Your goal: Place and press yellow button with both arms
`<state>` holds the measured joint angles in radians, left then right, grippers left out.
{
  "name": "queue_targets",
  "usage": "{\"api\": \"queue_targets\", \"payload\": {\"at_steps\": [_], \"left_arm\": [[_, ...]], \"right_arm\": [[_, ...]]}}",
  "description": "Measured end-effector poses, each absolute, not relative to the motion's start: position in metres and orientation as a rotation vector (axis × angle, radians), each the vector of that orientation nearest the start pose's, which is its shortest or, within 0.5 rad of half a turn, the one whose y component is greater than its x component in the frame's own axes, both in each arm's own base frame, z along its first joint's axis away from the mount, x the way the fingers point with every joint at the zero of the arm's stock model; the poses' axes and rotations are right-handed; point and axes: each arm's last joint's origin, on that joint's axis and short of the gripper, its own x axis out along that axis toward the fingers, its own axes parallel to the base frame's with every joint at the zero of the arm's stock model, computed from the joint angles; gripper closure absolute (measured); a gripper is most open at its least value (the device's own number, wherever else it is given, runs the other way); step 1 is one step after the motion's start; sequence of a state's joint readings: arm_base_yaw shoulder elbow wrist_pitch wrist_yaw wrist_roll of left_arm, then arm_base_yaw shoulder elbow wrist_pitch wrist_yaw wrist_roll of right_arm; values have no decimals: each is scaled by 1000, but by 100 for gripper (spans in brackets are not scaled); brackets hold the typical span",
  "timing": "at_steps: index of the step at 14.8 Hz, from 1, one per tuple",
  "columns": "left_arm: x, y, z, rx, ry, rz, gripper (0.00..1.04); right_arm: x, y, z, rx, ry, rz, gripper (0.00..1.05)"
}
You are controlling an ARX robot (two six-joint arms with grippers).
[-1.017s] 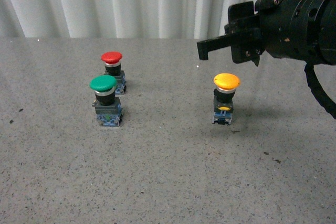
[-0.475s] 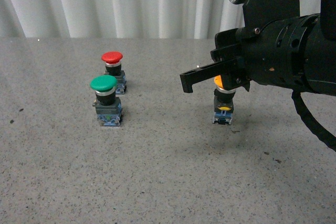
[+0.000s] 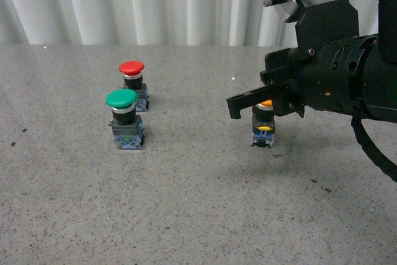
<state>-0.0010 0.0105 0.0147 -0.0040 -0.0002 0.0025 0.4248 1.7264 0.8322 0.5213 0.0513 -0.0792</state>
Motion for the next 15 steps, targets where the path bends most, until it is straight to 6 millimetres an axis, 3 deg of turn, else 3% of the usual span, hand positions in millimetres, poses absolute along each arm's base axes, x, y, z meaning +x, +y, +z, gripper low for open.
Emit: {"api": "queue_targets", "payload": {"at_steps": [15], "left_arm": [[97,0,167,2,0,-1,7]], "right_arm": [[323,144,157,-215,426,379,103]]}}
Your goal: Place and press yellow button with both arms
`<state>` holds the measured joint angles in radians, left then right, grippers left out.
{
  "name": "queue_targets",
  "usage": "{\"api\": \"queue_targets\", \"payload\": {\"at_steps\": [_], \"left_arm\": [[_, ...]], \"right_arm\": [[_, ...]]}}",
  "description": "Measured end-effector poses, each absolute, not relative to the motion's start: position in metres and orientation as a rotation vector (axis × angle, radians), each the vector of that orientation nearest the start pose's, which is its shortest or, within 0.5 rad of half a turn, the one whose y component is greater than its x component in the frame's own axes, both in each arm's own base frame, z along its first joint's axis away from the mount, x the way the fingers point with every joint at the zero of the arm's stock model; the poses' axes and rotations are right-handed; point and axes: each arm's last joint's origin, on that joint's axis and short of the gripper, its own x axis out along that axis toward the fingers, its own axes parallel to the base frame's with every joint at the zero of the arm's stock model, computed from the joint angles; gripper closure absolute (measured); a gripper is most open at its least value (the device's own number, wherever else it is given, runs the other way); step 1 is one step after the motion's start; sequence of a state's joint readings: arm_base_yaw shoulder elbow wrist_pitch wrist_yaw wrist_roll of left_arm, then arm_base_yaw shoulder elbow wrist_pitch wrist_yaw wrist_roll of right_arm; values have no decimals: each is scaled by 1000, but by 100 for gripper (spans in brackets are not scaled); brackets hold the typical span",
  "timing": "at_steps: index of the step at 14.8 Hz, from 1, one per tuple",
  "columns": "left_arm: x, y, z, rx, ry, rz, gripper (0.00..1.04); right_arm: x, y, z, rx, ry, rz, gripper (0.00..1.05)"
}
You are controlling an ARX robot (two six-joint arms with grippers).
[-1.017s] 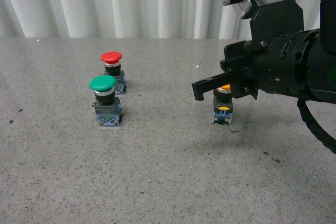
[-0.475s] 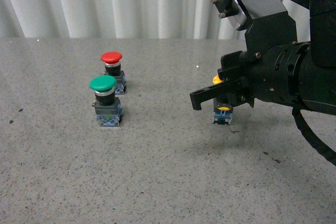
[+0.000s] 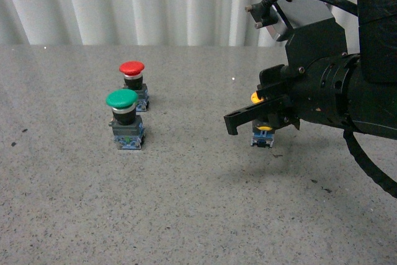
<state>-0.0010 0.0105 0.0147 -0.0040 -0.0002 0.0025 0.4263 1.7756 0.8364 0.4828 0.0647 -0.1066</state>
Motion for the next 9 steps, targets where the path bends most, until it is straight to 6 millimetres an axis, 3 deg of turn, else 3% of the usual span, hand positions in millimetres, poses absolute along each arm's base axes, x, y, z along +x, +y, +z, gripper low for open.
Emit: {"api": "queue_targets", "payload": {"at_steps": [9], "left_arm": [[97,0,167,2,0,-1,7]], "right_arm": [[317,146,168,-195,363,374,103]]}}
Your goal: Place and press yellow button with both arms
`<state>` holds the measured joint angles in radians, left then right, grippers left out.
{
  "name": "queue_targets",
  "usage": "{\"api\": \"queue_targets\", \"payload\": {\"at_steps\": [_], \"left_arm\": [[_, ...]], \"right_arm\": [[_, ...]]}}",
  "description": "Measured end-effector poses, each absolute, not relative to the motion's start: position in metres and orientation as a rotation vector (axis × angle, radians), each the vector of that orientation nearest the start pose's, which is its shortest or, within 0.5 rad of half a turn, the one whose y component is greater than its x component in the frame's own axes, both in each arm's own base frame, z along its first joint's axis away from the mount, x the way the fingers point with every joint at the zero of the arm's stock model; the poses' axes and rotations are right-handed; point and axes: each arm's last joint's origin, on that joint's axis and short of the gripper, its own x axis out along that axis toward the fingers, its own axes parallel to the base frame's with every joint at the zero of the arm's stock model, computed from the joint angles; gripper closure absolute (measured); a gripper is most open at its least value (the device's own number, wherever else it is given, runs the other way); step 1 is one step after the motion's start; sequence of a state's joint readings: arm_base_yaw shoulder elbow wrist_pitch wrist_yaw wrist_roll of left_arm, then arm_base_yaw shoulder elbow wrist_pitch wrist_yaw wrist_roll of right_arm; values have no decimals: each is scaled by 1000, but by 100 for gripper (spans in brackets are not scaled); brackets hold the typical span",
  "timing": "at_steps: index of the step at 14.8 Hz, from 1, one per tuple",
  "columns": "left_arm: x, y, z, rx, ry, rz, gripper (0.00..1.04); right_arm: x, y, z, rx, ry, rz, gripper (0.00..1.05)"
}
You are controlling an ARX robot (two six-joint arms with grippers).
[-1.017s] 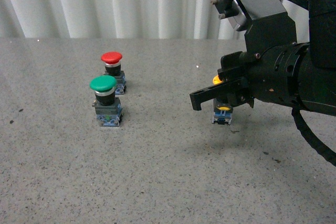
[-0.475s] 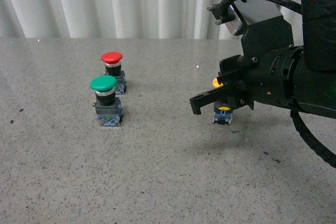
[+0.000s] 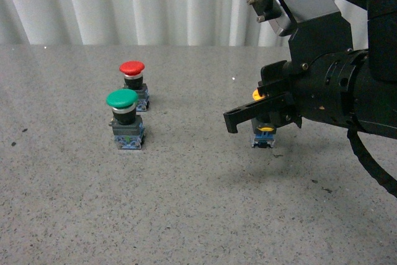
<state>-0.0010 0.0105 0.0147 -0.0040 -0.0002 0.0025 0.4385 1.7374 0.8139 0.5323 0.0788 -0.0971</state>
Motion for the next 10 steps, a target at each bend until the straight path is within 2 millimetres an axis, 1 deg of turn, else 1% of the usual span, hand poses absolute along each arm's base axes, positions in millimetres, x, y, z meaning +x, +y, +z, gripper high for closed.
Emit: {"api": "queue_targets", "payload": {"at_steps": [1,2,5,6,8,9,10], "left_arm": [[97,0,167,2,0,-1,7],[97,0,167,2,0,-1,7],[97,0,167,2,0,-1,7],[97,0,167,2,0,-1,7],[97,0,167,2,0,-1,7],[97,0,167,2,0,-1,7],[97,0,167,2,0,-1,7]], "right_arm": [[315,145,170,-181,340,377,103],[312,145,177,-130,277,404,103],[302,145,214,7,54,480,103],[298,144,217,33,42,499,103],[289,140,215,79,58,523,103],[282,137,216,102,55,527,103],[272,133,222,133,38,533,103]]}}
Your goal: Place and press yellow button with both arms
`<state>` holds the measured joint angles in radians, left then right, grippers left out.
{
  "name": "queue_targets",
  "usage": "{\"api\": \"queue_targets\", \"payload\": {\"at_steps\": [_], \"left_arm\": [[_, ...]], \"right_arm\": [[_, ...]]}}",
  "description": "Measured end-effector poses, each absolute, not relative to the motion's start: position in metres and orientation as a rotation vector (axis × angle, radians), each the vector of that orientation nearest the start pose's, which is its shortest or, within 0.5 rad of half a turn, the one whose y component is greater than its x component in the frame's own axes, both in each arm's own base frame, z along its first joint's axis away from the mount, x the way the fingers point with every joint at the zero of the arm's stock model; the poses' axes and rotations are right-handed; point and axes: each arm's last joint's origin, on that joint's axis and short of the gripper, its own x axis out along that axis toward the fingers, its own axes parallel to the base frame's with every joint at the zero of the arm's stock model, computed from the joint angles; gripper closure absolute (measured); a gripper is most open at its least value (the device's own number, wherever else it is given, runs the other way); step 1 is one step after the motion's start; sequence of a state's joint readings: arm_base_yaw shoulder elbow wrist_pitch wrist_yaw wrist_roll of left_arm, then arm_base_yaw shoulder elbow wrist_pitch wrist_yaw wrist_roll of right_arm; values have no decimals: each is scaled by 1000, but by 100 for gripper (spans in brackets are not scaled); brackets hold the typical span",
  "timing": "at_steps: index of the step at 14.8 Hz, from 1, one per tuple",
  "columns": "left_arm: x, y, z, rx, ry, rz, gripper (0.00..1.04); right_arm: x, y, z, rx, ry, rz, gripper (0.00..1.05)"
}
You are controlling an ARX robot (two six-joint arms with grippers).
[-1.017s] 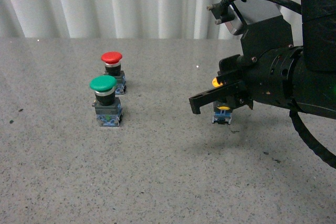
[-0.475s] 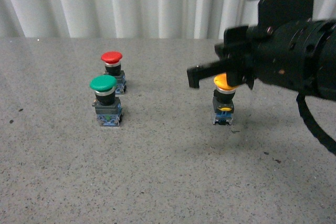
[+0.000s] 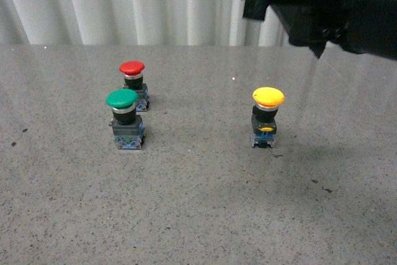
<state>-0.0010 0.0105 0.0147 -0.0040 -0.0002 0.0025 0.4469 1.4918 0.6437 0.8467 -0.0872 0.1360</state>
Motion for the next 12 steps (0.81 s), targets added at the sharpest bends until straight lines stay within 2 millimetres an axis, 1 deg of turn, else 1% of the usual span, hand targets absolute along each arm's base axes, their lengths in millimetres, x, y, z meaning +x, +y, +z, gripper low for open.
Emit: {"api": "queue_targets", "payload": {"at_steps": [1,3,4,5,6,7,8,9,12], "left_arm": [[97,0,167,2,0,-1,7],[97,0,167,2,0,-1,7],[97,0,167,2,0,-1,7],[97,0,167,2,0,0,7],[97,0,167,2,0,-1,7],[97,0,167,2,0,-1,7],[97,0,167,2,0,0,7],[97,0,167,2,-1,-1,7],[97,0,167,2,0,-1,7]], "right_arm": [[259,129,230,157,5,548,103],[234,118,235,179,-13,564,103],[203,98,228,80,42,266,103],[179,65,215,22,70,58,103],[158,37,203,7,77,-17,103],[140,19,193,10,72,-6,103],[130,6,191,15,21,-9,103],[127,0,194,13,-10,-11,103],[121,0,181,9,15,0,103]]}}
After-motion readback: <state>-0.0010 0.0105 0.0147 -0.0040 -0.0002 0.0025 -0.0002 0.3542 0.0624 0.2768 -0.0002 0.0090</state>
